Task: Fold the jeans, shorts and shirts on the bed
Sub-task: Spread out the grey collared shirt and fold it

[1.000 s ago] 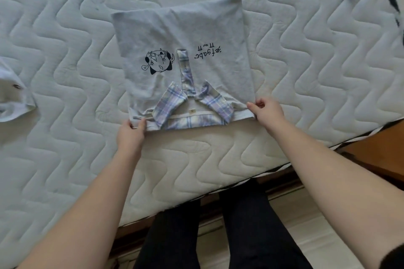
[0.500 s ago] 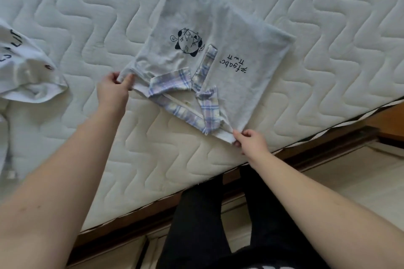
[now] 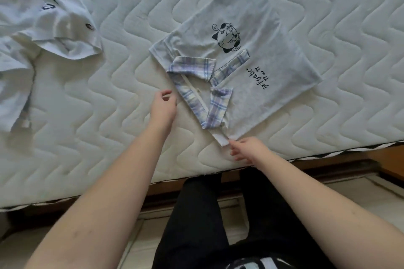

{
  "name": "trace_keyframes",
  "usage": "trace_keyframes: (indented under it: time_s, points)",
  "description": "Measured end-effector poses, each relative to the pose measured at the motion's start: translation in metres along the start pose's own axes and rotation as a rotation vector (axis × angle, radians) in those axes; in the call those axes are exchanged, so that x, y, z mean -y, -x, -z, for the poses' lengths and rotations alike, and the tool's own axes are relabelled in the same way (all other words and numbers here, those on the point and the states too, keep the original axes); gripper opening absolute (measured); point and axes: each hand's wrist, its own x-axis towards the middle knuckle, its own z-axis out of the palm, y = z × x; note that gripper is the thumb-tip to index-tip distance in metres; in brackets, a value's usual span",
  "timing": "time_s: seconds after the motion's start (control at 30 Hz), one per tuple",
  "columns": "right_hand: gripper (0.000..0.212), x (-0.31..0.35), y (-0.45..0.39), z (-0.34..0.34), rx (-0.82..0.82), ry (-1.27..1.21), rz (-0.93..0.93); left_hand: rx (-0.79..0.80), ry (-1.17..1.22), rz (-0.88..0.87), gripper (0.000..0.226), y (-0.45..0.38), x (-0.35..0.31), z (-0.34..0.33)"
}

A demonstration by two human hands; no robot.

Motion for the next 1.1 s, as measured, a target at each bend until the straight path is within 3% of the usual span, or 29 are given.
trace_keyframes:
  time_s: [0.1,0.2,0.6,0.8,0.93,1.0,1.1]
  points:
    - [0.022,0.025,0.007,0.028,-0.073,0.124,0.204,0.006,0.079,0.019,0.009,0.043,0.028,-0.017]
    - [0.022,0.057,0.012,0.053,-0.115,0.210,0.353,-0.011,0.163,0.083,0.011,0.078,0.038,-0.034]
    - [0.013,0.198,0.005,0.069,-0.033,0.544,0.764,-0.156,0.551,0.186,0.011,0.139,0.043,-0.095]
    - [0.024,0.259,-0.018,0.028,0.005,0.778,0.958,-0.377,0.764,0.312,0.006,0.153,0.077,-0.139]
    - [0.033,0.283,-0.042,0.007,-0.077,1.221,1.150,-0.542,0.990,0.568,0.020,0.160,0.082,-0.164]
    - [0.044,0.294,-0.052,0.003,-0.121,1.361,1.188,-0.470,1.104,0.641,0.041,0.163,0.073,-0.174]
    - [0.059,0.314,-0.065,0.001,-0.162,1.443,1.150,-0.321,1.246,0.636,0.052,0.166,0.054,-0.181]
